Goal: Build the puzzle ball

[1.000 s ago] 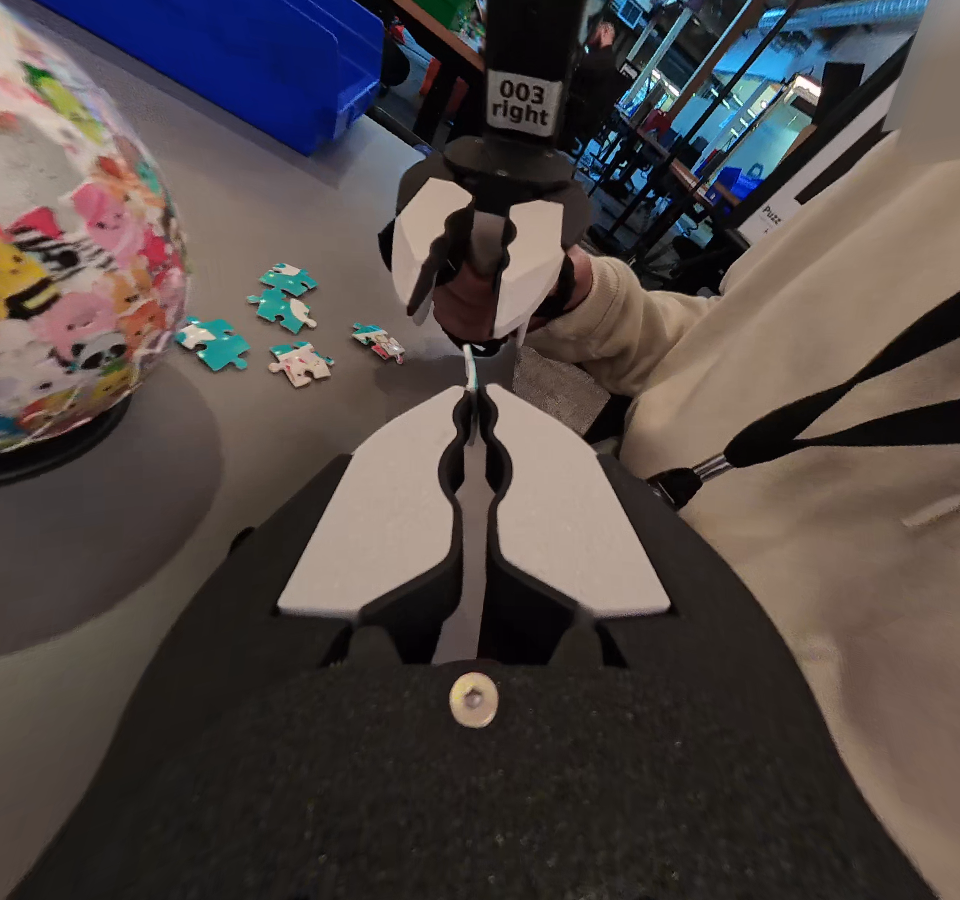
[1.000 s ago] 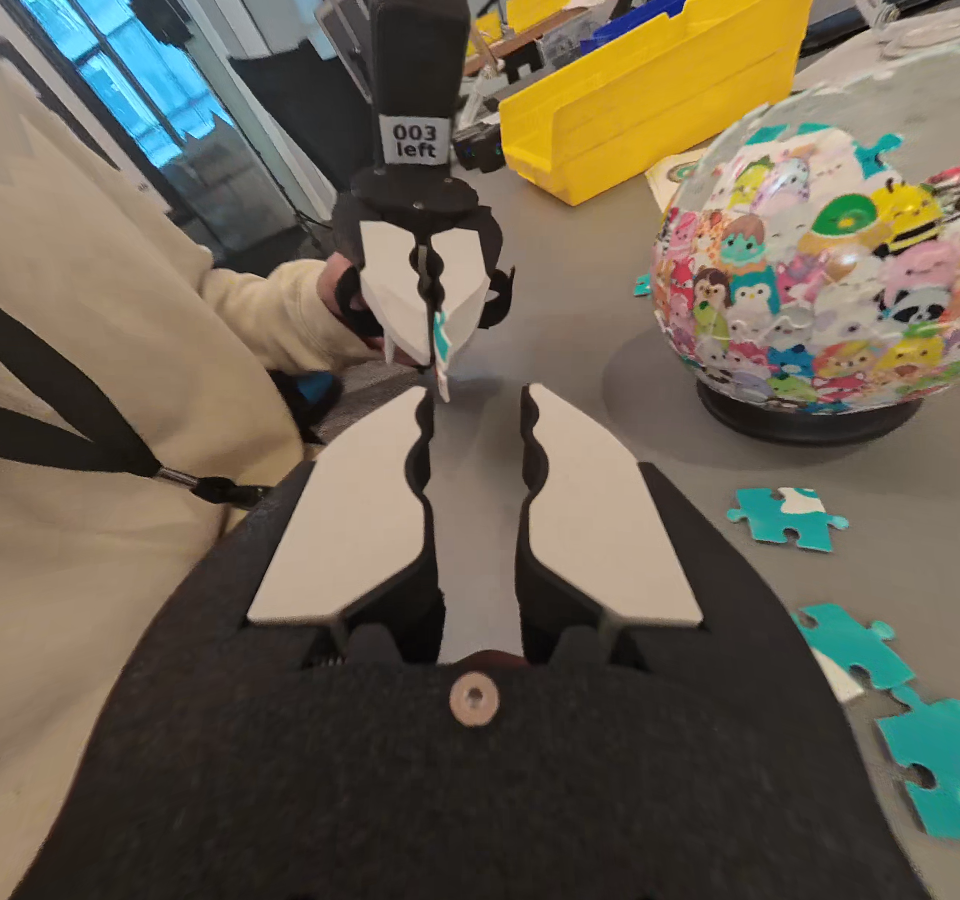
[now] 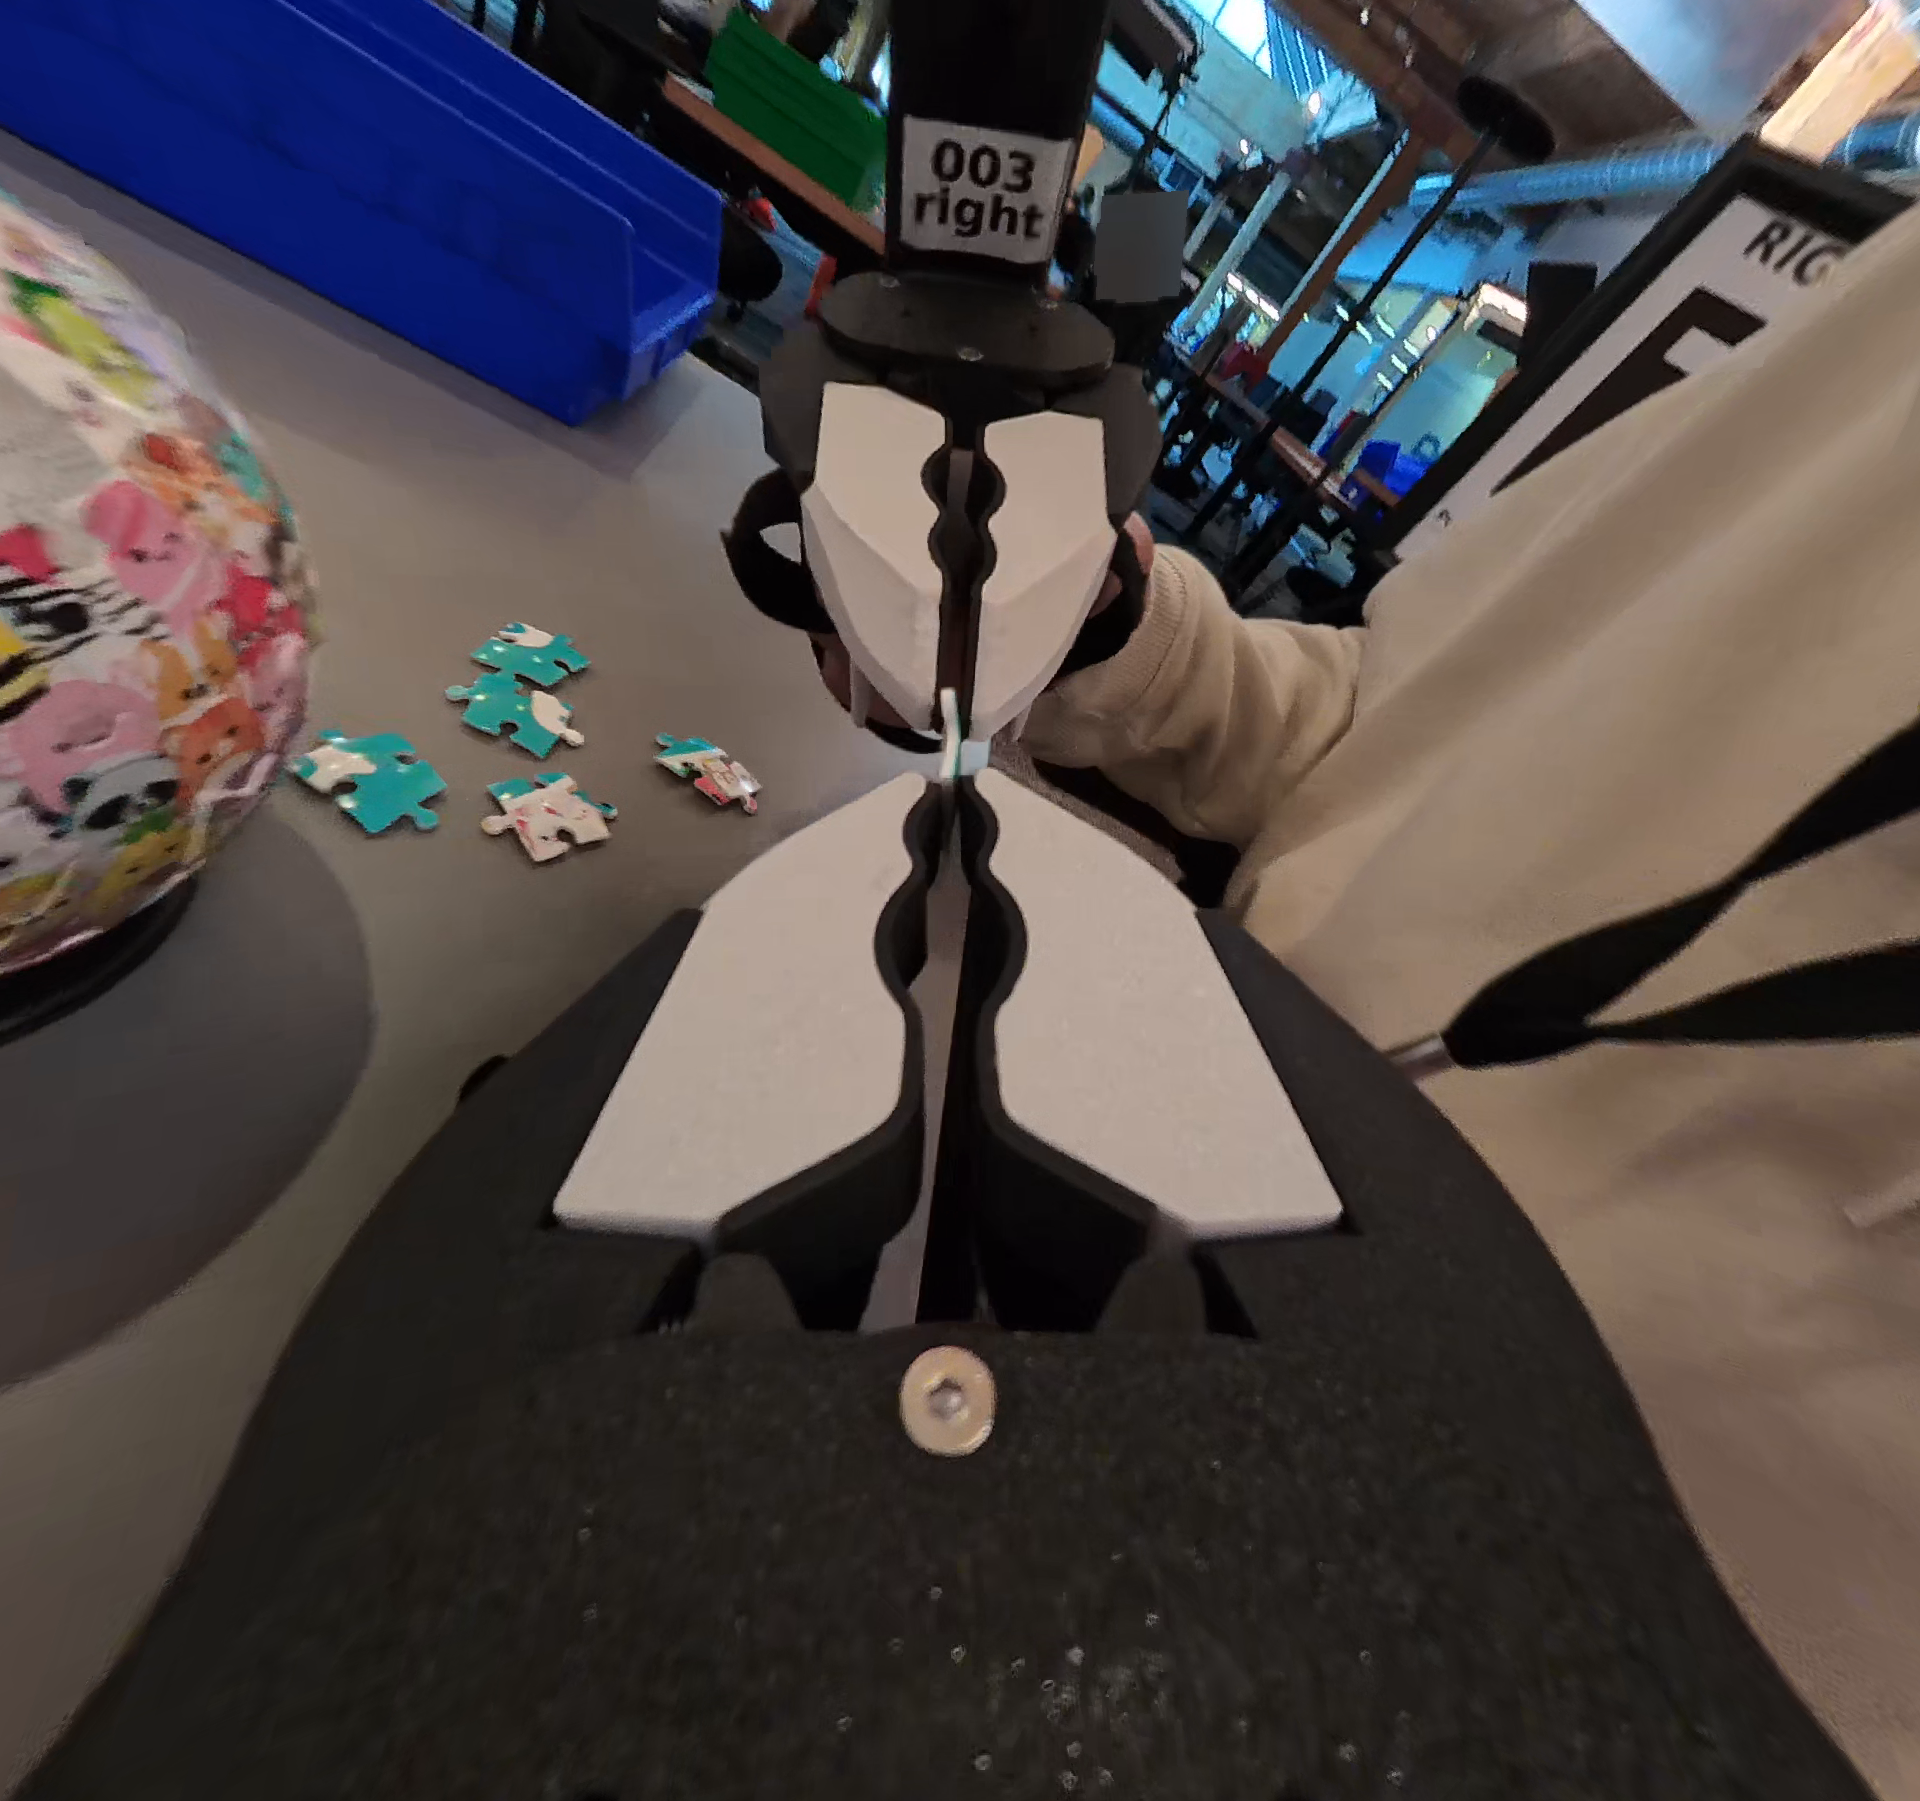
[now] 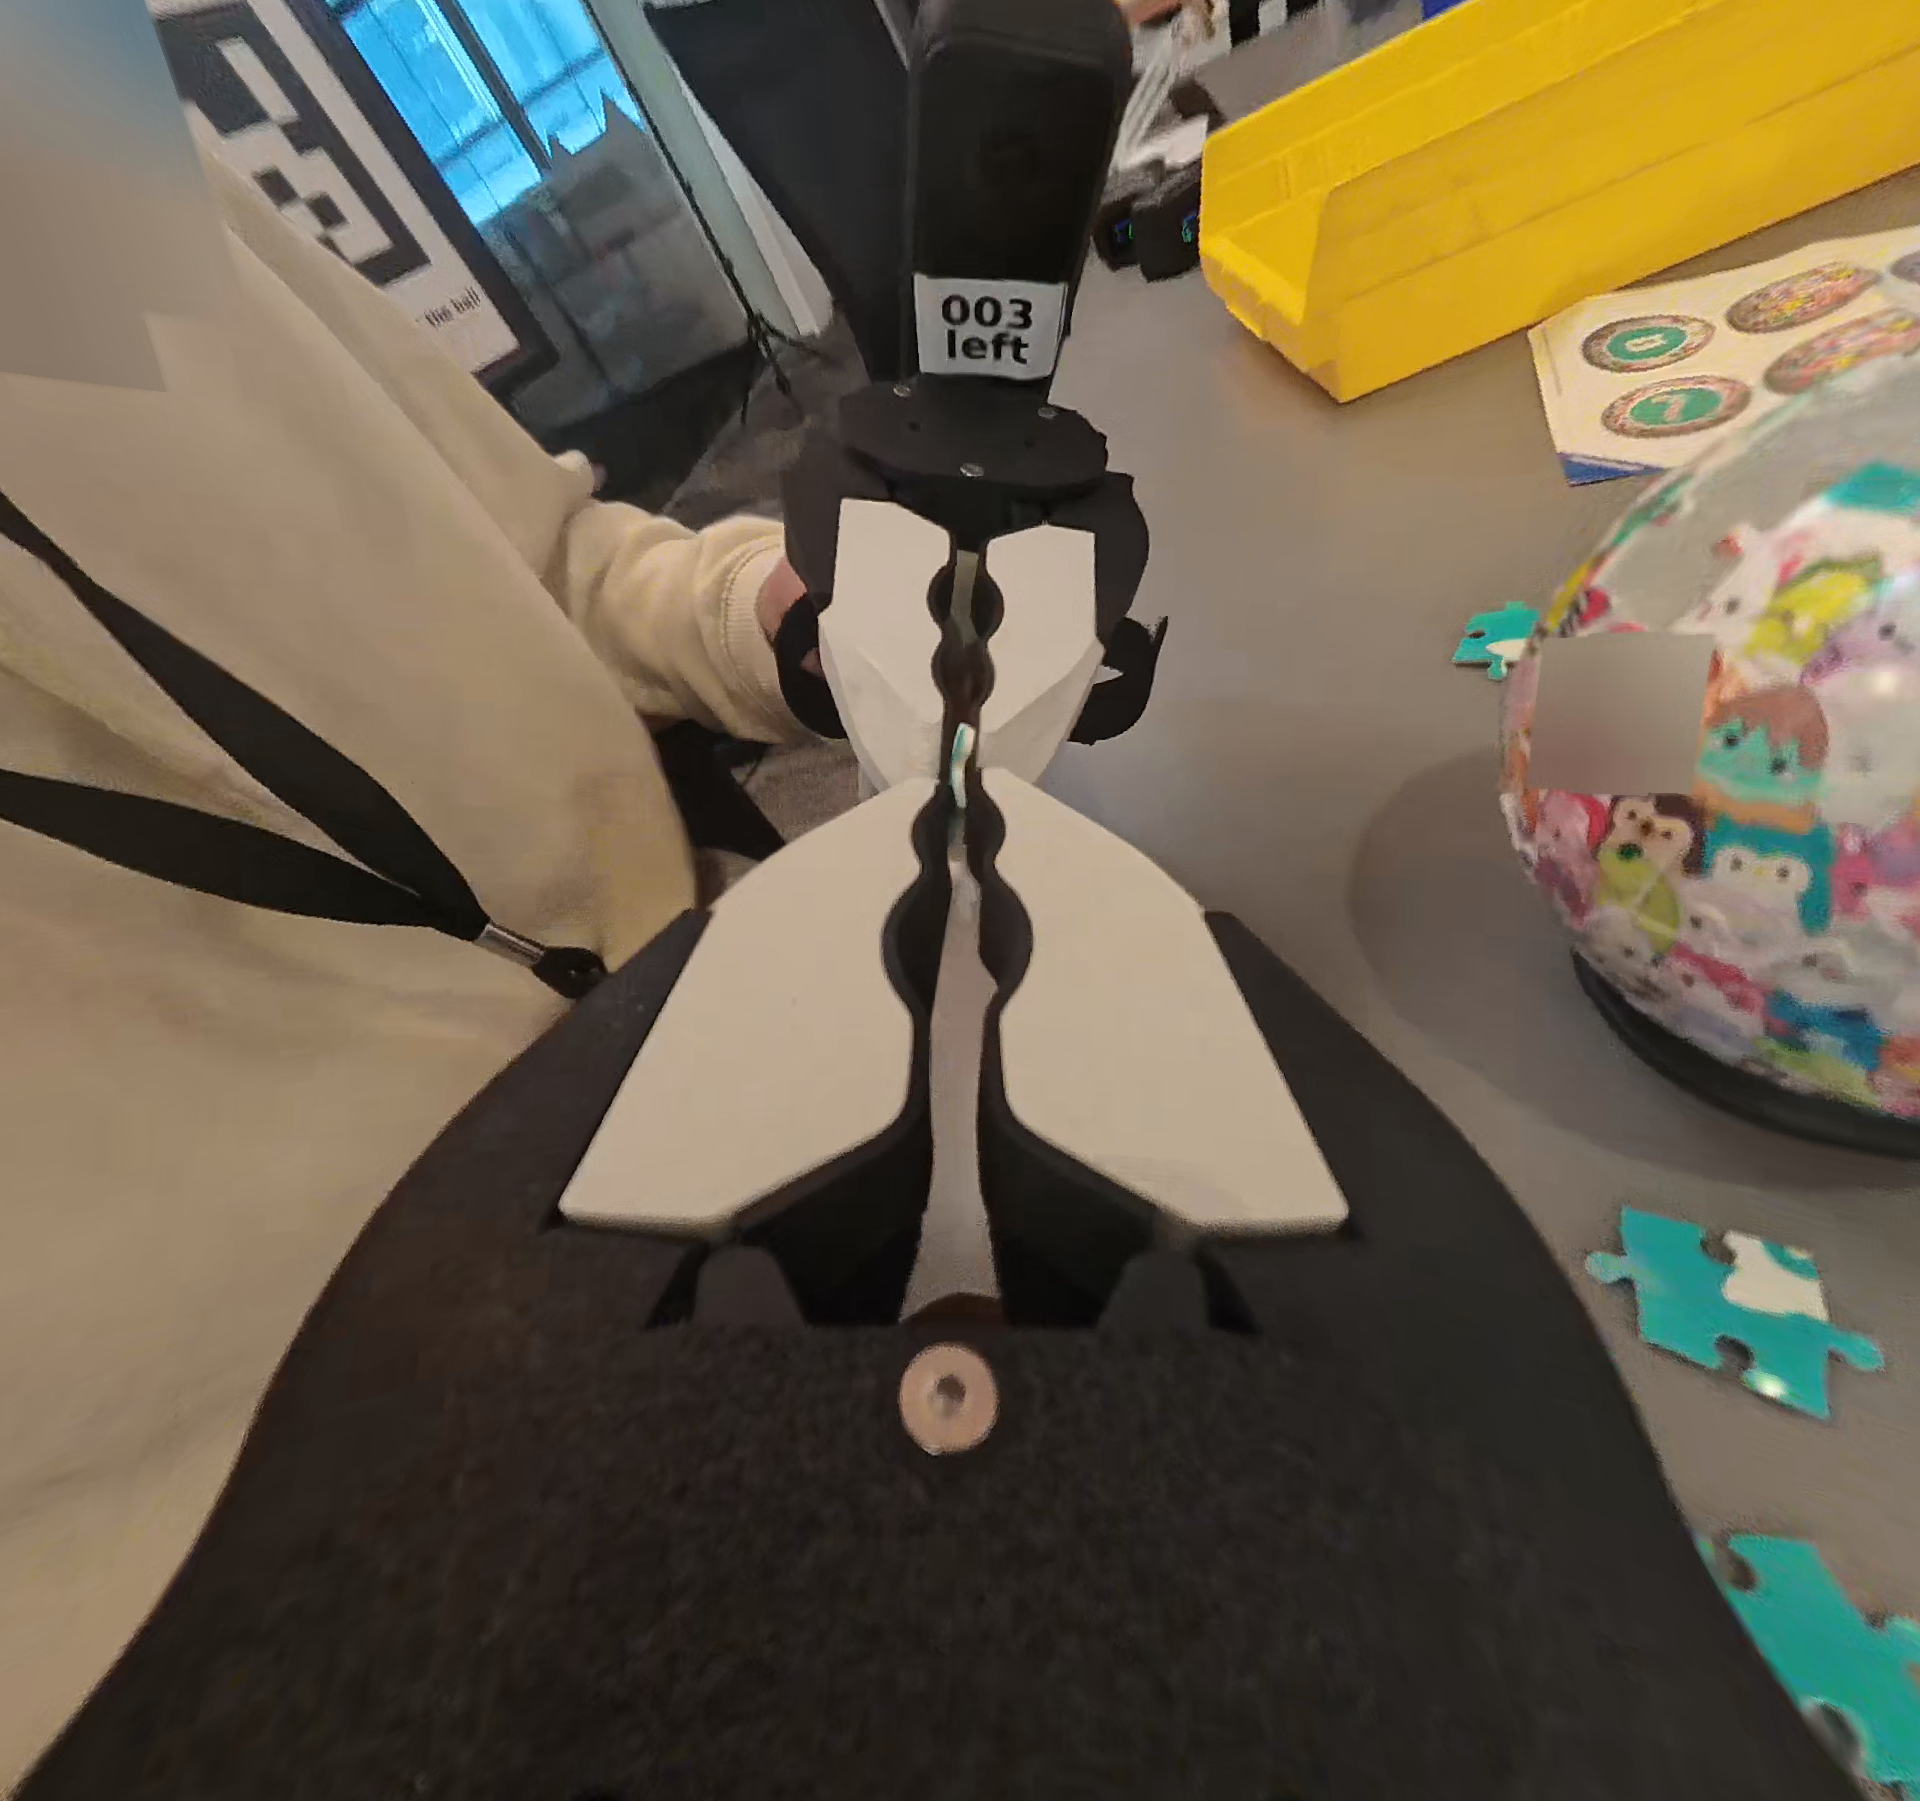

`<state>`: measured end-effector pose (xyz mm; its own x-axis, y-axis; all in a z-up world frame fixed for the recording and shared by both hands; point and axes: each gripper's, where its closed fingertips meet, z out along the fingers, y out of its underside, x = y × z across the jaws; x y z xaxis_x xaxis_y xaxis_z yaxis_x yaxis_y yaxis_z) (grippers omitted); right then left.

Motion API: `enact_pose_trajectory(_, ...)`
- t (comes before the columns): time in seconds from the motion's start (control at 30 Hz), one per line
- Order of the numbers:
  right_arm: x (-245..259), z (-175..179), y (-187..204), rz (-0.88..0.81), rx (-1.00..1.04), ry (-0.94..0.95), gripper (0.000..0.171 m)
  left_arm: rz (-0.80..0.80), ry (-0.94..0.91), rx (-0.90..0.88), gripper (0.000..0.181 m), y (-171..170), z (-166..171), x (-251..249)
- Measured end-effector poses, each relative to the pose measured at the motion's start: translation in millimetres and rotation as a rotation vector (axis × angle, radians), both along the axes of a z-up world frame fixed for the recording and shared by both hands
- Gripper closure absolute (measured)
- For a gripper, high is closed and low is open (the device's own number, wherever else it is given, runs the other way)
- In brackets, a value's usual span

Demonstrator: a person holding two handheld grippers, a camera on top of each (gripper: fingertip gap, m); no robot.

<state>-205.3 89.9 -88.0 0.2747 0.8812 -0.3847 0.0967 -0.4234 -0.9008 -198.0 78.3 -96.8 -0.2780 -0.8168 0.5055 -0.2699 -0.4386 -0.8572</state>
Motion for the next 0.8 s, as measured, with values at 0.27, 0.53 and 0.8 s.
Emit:
enact_pose_trajectory(0.27, -16, 40, 53, 0.074, -0.042, -0.217, 0.169, 0.206, -0.138, -0.032, 0.177, 47, 28, -32)
enact_pose_trajectory(0.53, 16, 29, 125, 0.101, -0.307, -0.369, 0.169, 0.252, -0.129, -0.117, 0.176, 64, 24, -41)
enact_pose_trajectory(0.8, 10, 15, 129, 0.116, -0.360, -0.331, 0.169, 0.250, -0.090, -0.073, 0.176, 57, 19, -43)
